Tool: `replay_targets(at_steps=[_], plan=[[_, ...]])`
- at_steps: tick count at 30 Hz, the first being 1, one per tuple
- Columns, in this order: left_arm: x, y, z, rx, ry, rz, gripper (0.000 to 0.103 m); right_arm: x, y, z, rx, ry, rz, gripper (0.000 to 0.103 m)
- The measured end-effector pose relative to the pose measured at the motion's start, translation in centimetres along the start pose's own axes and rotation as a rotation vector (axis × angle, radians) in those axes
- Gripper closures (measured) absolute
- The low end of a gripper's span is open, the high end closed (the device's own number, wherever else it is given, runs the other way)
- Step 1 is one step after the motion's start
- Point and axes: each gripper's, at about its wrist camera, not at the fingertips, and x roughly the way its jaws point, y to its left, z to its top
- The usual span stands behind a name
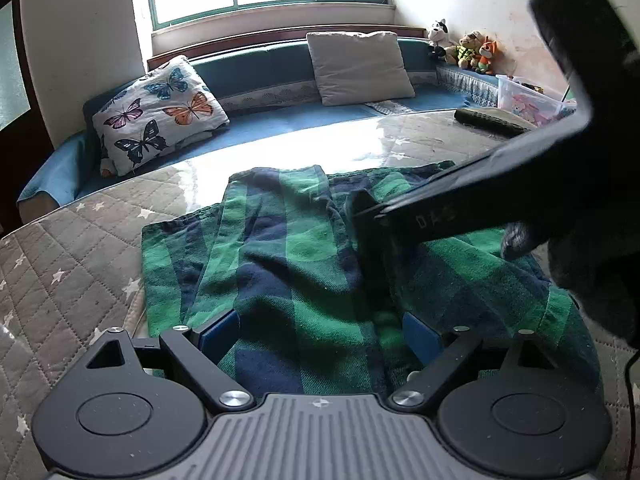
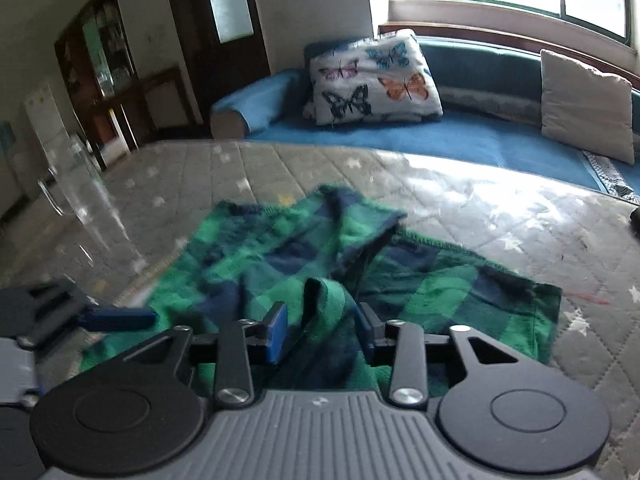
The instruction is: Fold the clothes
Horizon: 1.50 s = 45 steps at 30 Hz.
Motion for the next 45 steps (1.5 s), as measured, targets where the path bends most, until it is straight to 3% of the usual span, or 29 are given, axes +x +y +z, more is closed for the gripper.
replay_targets(at_steps=[11, 17, 19, 23, 25, 30, 36, 41, 45], plan=[[2.0, -1.0, 1.3, 0.033, 0.015, -0.023, 0.017, -4.9, -3.0, -2.4, 0.073, -0.096, -0.097, 0.101], [3.7, -0.4, 0.8, 0.028, 0.056, -0.032, 0.046, -5.7, -4.5, -2.9, 0.113, -0.102, -0.111, 0.101], [3.4, -0.3, 0.6, 0.033, 0.043, -0.039, 0.068, -6.2, -4.8, -3.4, 0.115, -0.103, -0.120, 0.102], [2.8, 0.2, 0.1, 0.036, 0.035, 0.000, 0.092, -8.1, -5.8, -4.2, 0.143, -0.133, -0.182, 0.102], [2.3, 0.7, -0.3, 0.021, 0.028, 0.021, 0.097, -9.3, -6.6, -4.6, 0.169, -0.147, -0.211, 0.102], [-0.8, 3.3, -1.1, -0.071, -0.027, 0.090, 0.099, -13.2, -8.7, -7.0, 0.210, -0.168, -0.310, 0.102], [-7.5, 8.3, -3.4, -0.207, -0.119, 0.207, 0.099, -17.2, -11.2, -11.5, 0.277, -0.150, -0.427, 0.101], [-13.8, 12.7, -8.0, -0.343, -0.153, 0.370, 0.099, -19.7, -13.4, -15.5, 0.360, -0.122, -0.505, 0.101], [-17.2, 15.2, -12.4, -0.453, -0.135, 0.432, 0.099, -20.6, -14.2, -17.7, 0.397, -0.096, -0.534, 0.101]])
